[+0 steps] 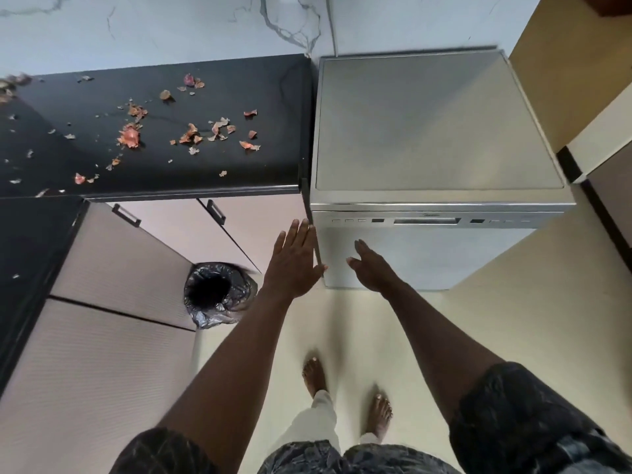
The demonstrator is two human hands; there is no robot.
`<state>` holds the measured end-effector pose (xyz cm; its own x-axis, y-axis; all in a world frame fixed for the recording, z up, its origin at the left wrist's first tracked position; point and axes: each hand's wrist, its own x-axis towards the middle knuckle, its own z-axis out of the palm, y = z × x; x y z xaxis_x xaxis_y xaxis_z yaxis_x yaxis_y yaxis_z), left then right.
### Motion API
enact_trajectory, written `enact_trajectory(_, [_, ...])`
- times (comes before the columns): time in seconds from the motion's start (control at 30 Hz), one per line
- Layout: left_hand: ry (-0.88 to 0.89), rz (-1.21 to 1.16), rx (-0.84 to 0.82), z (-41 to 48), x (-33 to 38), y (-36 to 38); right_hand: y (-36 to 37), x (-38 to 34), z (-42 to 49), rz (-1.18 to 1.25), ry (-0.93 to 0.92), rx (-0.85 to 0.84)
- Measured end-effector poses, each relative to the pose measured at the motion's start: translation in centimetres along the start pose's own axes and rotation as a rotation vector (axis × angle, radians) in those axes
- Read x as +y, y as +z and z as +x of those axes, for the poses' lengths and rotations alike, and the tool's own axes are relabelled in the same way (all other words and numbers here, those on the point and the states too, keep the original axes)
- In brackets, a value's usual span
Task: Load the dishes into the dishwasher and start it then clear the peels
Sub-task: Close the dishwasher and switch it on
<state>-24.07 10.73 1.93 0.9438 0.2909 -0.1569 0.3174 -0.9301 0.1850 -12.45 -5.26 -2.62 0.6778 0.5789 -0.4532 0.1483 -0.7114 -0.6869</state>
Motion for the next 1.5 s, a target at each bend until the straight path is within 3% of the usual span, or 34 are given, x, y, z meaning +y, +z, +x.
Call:
enact_trajectory(0.13, [-0.045,-0.033,-0.102,-0.6,-2.4,1.3,2.4,-2.1,2.2,0.6,0.151,0.016])
enact_trajectory(0.23, [-0.153,-0.271,-0.166,-0.8,-3.8,2.4,3.5,-3.3,3.6,1.037,0.241,0.092])
enact_trajectory(0.33, [-0.234,-0.418,-0.21,-0.4,-5.1,3.5,3.8,-4.0,4.7,1.286,0.337,0.164])
enact_trajectory(0.47, [-0.135,-0.246,-0.244,1.1,-6.5,4.7,4.5,-4.4,6.3,1.531,0.37,0.188])
enact_trajectory(0.73, [0.074,-0.048,-0.262,5.3,-6.9,3.8,4.6,-5.8,8.5,1.64,0.361,0.23])
enact_trajectory(1.17, [0.091,-0.01,-0.321,5.0,-7.6,4.5,5.3,-6.6,9.9,1.719,0.349,0.297])
enact_trajectory(1.5, [0.116,0.028,-0.253,5.2,-6.8,3.8,4.6,-7.6,10.1,1.561,0.381,0.253])
